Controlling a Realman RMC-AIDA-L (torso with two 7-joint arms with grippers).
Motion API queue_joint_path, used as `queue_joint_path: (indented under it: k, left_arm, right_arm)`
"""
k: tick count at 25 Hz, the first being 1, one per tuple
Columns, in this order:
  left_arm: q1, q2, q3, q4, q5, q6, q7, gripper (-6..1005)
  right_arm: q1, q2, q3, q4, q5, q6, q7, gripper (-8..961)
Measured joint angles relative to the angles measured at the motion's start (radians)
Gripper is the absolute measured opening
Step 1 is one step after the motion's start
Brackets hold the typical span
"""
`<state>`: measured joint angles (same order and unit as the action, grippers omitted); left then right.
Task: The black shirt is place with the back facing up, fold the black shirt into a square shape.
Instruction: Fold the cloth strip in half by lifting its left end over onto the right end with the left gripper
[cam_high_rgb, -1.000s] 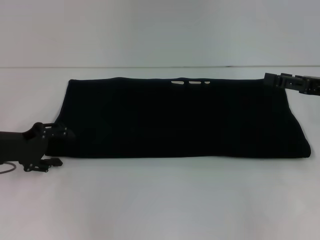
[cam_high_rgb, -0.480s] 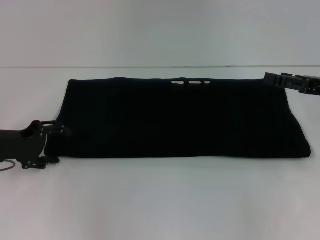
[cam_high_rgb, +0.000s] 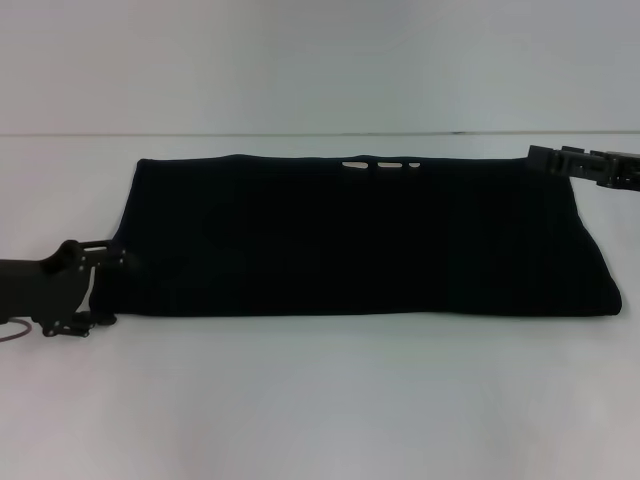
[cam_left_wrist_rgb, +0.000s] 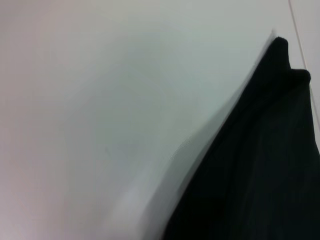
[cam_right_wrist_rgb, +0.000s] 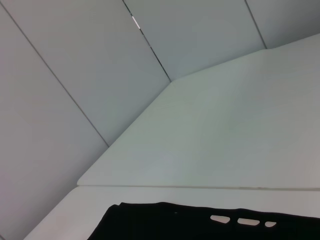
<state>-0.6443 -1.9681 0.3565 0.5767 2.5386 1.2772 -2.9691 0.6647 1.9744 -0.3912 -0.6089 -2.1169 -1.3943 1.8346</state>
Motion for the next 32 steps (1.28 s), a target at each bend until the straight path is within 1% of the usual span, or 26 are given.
queue_joint_path:
  k: [12, 17, 27, 32]
  left_arm:
    - [0.000, 0.000, -0.001, 0.000, -0.005, -0.031, 0.016, 825]
    - [-0.005, 0.003, -0.001, 0.001, -0.006, -0.053, 0.032, 822]
    - [-0.013, 0.008, -0.001, 0.005, -0.019, -0.047, 0.071, 815]
    - [0.003, 0.009, 0.000, 0.032, -0.012, -0.045, 0.090, 811]
  right_arm:
    - [0.001, 0.000, 0.000, 0.000, 0.011, 0.000, 0.000, 899]
    - [0.001, 0.000, 0.000, 0.000, 0.012, 0.000, -0.005, 899]
    - [0.000, 0.002, 0.000, 0.000, 0.012, 0.000, -0.007, 899]
    - [0.001, 0.003, -0.001, 0.000, 0.012, 0.000, -0.008, 899]
